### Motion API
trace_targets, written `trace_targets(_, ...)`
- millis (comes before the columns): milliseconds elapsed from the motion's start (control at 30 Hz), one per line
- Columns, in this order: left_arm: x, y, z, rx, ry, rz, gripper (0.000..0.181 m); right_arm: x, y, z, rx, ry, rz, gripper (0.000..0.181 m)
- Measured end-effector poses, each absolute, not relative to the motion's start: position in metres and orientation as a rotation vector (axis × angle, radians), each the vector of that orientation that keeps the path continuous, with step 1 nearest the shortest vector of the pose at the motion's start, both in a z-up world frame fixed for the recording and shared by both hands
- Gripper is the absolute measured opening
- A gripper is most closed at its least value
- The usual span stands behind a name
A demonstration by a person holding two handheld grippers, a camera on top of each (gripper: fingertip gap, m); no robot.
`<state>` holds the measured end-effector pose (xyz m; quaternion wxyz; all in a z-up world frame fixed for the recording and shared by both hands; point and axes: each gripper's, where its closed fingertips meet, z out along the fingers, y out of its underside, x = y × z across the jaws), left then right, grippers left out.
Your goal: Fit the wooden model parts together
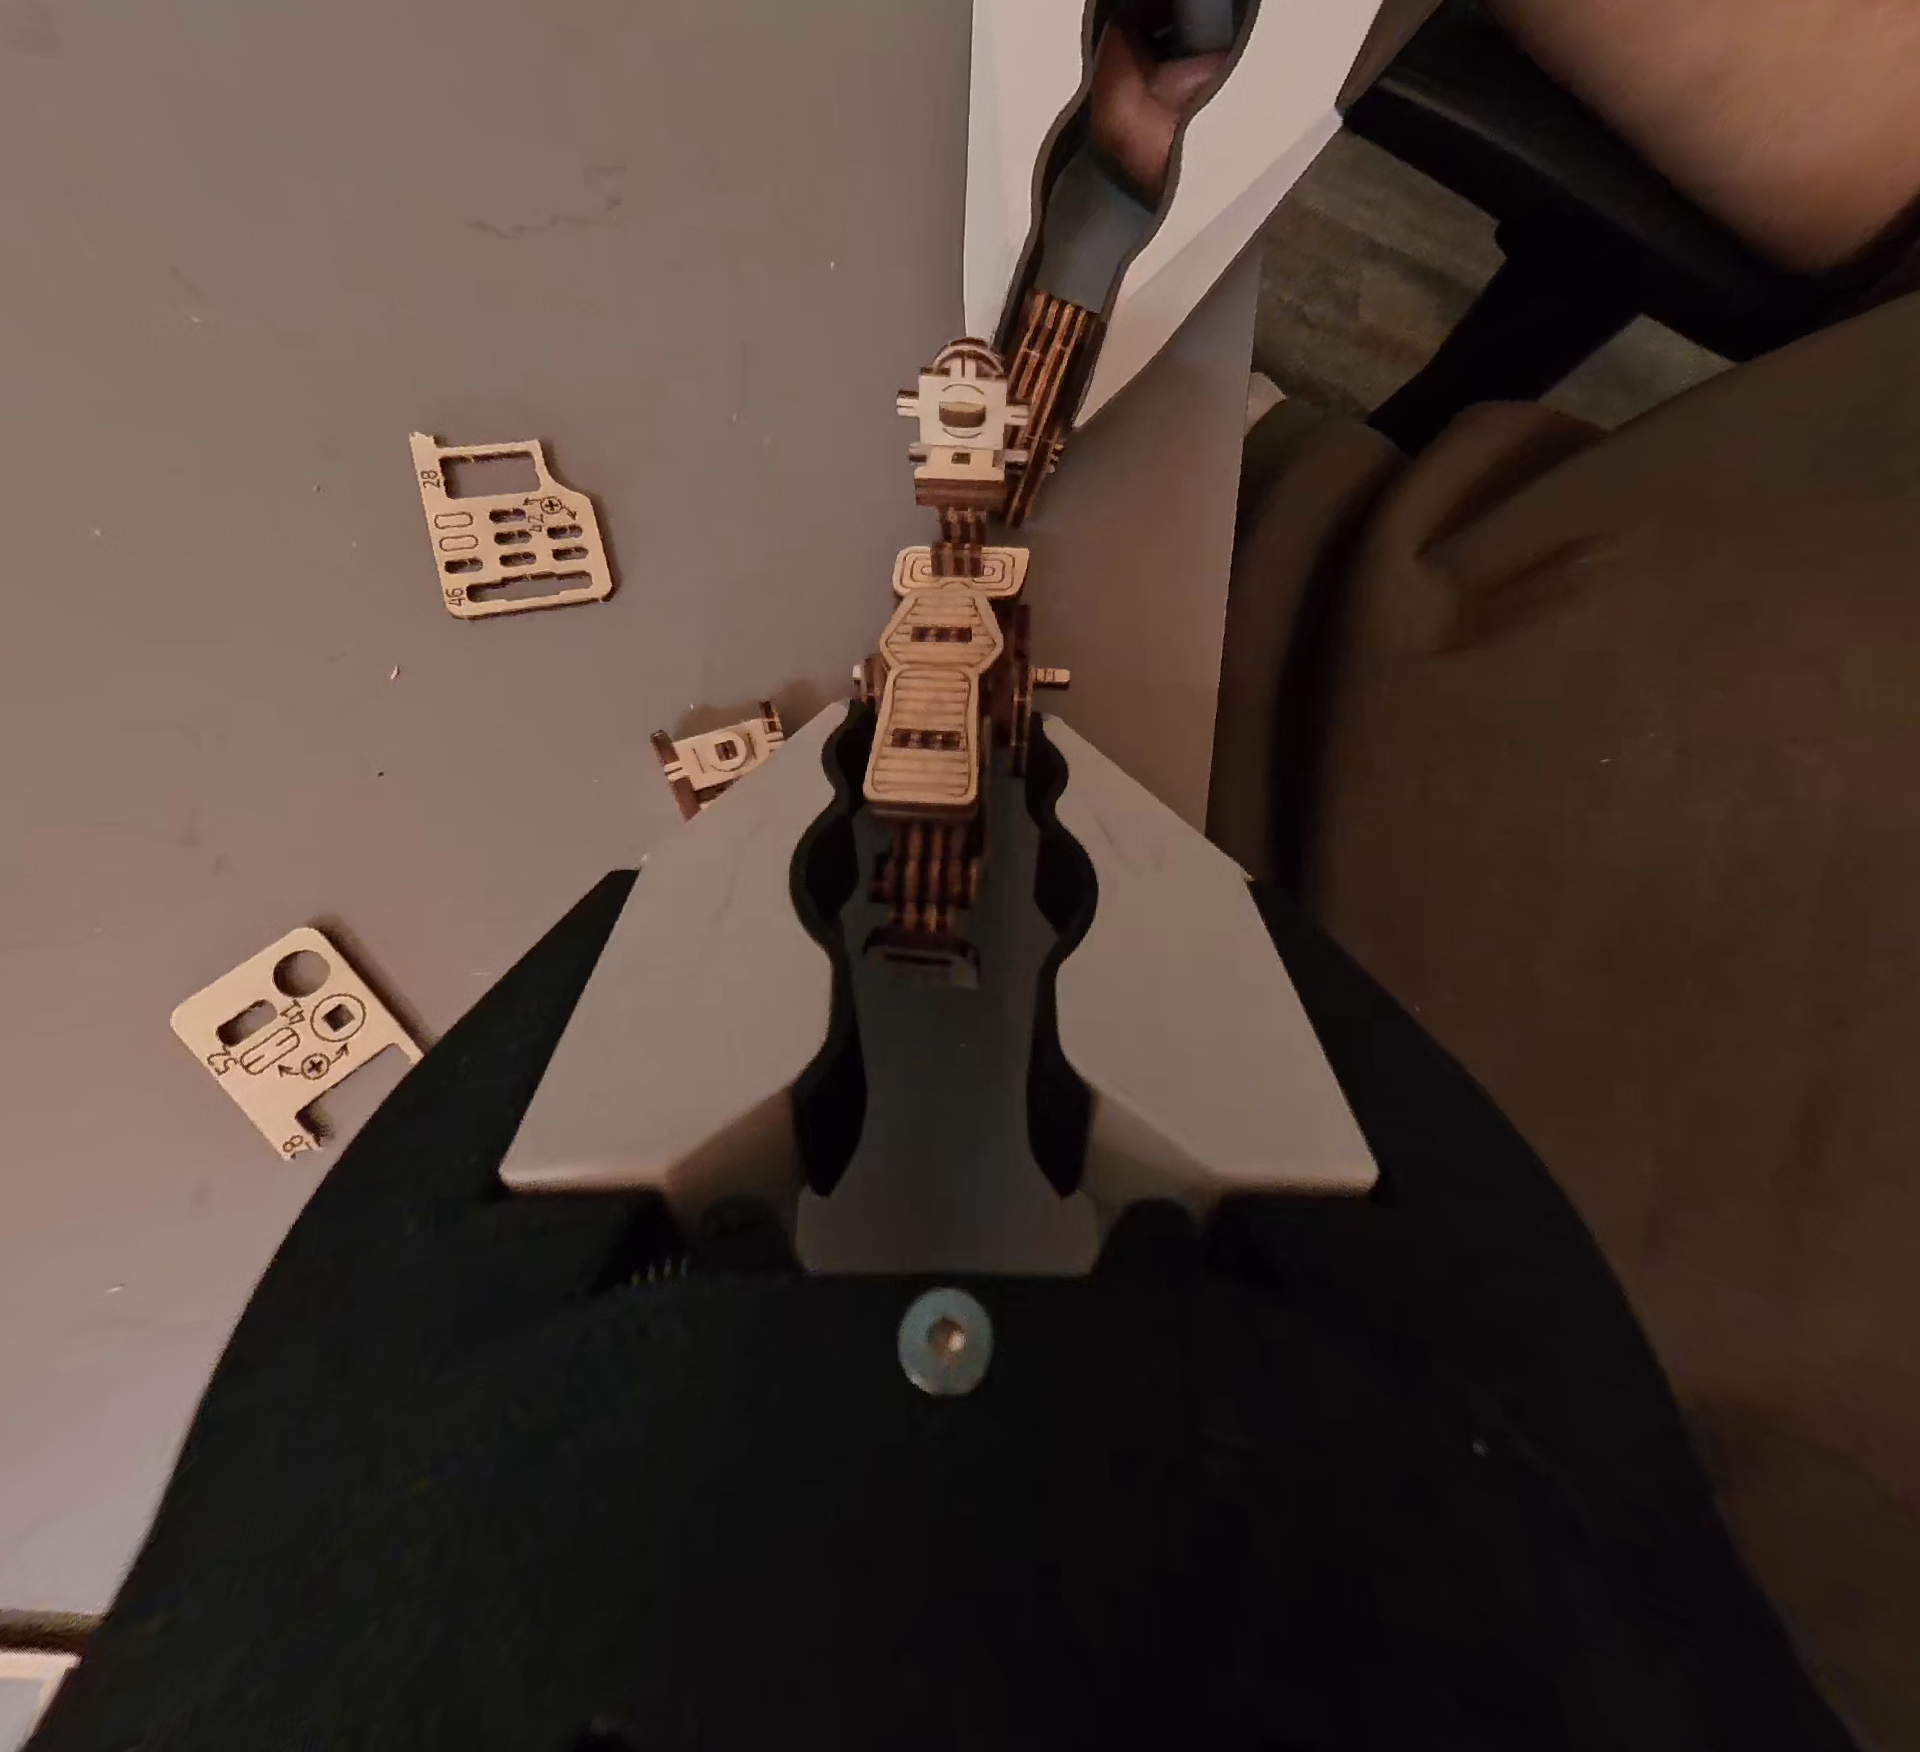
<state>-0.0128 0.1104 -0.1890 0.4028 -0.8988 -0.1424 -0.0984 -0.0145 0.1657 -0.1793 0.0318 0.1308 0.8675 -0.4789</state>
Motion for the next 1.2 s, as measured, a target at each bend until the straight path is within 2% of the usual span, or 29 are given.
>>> trace_targets(33, -0.013, 0.11, -0.188, -2.262, -0.362, -0.254, 0.027, -0.015, 0.166, -0.179, 0.403, 2.671, -1.474, 0.015)
trace_targets(733, -0.007, 0.124, -0.183, -2.163, -0.375, -0.313, 0.028, -0.015, 0.166, -0.179, 0.428, 2.643, -1.476, 0.015)
trace_targets(1200, -0.014, 0.122, -0.182, -2.192, -0.343, -0.194, 0.031, -0.015, 0.166, -0.179, 0.429, 2.646, -1.476, 0.014)
